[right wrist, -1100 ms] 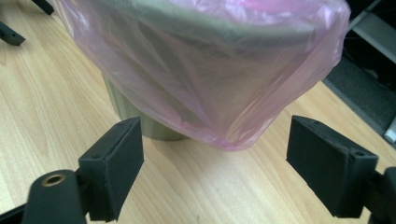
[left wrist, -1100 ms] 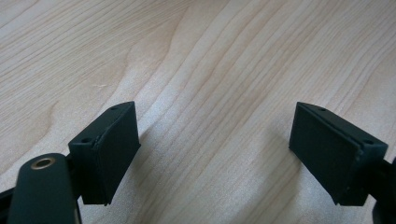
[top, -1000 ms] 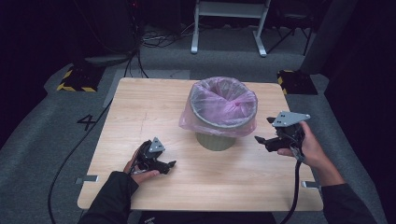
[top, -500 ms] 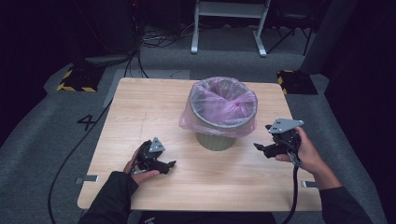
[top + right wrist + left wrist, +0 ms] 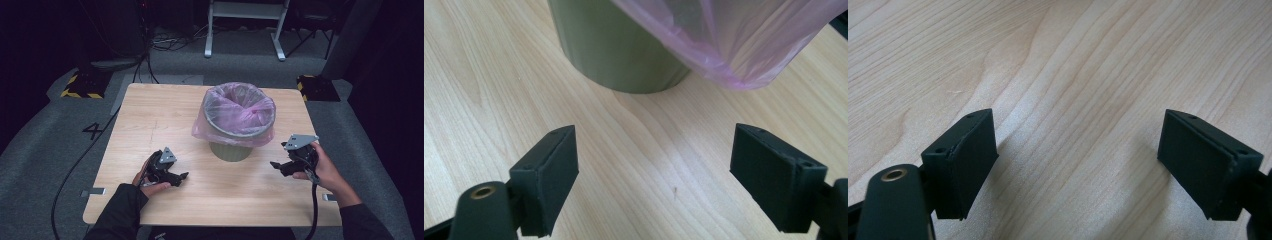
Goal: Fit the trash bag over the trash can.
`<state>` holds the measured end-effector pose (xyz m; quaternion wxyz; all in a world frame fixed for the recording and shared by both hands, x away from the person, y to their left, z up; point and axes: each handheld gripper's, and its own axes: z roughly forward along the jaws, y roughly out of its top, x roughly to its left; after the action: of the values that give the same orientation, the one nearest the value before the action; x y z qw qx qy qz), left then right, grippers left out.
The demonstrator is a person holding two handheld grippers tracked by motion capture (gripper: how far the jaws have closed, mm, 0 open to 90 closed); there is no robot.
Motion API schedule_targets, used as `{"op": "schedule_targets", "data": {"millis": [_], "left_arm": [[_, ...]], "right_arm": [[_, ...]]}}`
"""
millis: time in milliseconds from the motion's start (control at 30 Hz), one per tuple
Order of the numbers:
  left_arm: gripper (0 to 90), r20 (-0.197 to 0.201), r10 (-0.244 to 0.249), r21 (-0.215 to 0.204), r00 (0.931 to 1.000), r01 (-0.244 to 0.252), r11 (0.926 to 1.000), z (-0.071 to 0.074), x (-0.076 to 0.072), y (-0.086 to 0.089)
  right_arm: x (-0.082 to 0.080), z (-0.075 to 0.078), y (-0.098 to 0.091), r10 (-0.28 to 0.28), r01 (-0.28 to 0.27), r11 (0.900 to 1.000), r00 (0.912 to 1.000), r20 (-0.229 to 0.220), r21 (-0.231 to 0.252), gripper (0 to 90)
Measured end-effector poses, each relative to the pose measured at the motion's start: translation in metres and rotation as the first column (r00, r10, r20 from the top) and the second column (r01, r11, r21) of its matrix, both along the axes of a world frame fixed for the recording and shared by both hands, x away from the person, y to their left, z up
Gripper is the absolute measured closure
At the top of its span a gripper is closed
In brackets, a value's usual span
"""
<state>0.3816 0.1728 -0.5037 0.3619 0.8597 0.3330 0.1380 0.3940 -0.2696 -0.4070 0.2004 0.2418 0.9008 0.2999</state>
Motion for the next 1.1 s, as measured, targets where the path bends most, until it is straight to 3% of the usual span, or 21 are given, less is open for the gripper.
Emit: {"op": "schedule_targets", "data": {"millis": [500, 733, 833, 1100], "left_arm": [[15.5, 0.001, 0.000, 0.002, 1.0000, 0.000, 1.0000, 0.000, 0.000, 0.000], [15.5, 0.001, 0.000, 0.001, 1.0000, 0.000, 1.0000, 0.000, 0.000, 0.000], [15.5, 0.001, 0.000, 0.002, 1.0000, 0.000, 1.0000, 0.000, 0.000, 0.000], [15.5, 0.001, 0.000, 0.002, 1.0000, 0.000, 1.0000, 0.000, 0.000, 0.000]], "right_arm": [[-0.006, -0.021, -0.006, -0.005, 0.005, 1.0000, 0.9990, -0.044, 0.001, 20.3], [-0.012, -0.030, -0.011, -0.019, 0.018, 0.9989, 0.9992, -0.036, -0.044, 20.2], [-0.012, -0.031, -0.014, -0.028, 0.026, 0.9993, 0.9976, -0.064, -0.025, 20.4], [-0.019, -0.039, -0.020, -0.040, 0.039, 0.9985, 0.9988, -0.028, -0.038, 20.3]]}}
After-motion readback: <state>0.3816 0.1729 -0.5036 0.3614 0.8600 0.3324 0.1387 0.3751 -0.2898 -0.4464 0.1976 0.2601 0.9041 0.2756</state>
